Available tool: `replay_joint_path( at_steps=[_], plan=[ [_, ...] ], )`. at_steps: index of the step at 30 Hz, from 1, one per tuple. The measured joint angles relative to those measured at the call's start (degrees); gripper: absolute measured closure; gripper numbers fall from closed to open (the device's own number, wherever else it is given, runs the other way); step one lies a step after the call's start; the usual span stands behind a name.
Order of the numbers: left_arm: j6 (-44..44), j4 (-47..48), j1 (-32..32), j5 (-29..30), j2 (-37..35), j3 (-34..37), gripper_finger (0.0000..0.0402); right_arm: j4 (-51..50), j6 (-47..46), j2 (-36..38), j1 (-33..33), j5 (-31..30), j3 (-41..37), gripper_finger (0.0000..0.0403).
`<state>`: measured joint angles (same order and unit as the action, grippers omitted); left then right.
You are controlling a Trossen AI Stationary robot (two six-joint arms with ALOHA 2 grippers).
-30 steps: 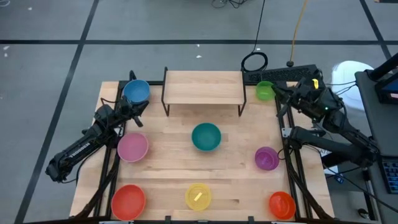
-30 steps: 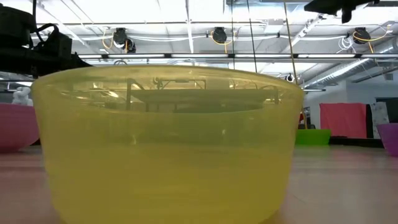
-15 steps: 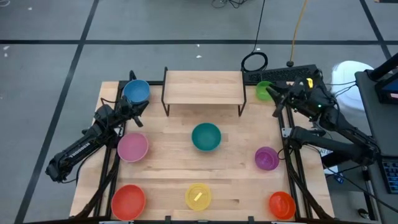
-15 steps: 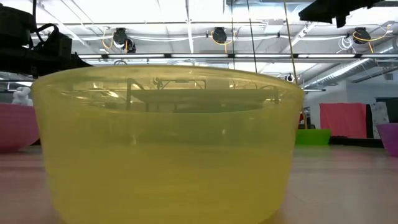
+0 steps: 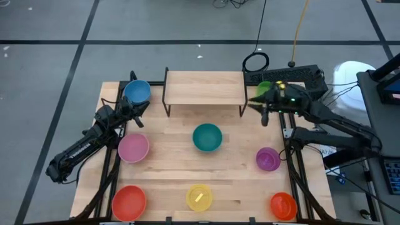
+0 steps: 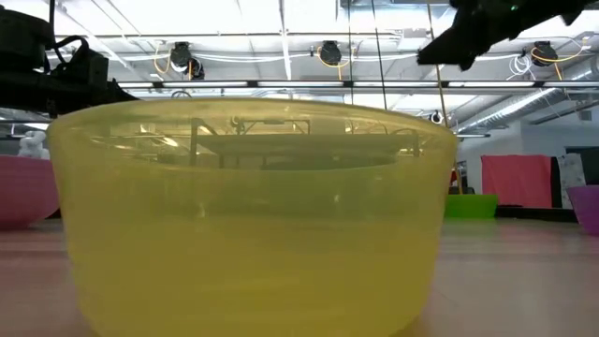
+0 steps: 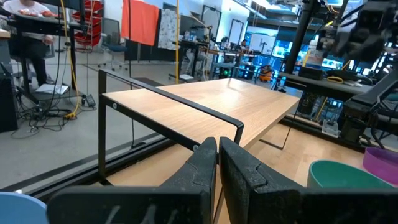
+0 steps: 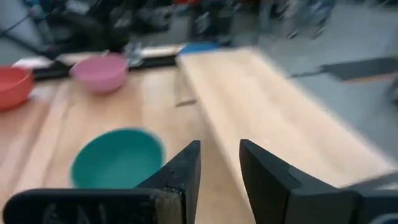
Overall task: Place and stack bowls onto a shelf
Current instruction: Put the dark green bowl on the shelf
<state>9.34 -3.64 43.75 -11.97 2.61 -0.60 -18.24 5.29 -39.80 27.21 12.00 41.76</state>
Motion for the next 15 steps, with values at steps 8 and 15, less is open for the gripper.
replay_joint_path(
  at_steps=[8,15],
  plan=[
    [0.3,0.7,0.0,0.0,0.0,0.0,0.0378,0.4,2.1,-9.5,-6.3,1.8,0.0,0.0300],
    [1.7,1.0,0.0,0.0,0.0,0.0,0.0378,1.4,-0.2,-15.5,-11.9,1.8,2.2,0.0300]
  ],
)
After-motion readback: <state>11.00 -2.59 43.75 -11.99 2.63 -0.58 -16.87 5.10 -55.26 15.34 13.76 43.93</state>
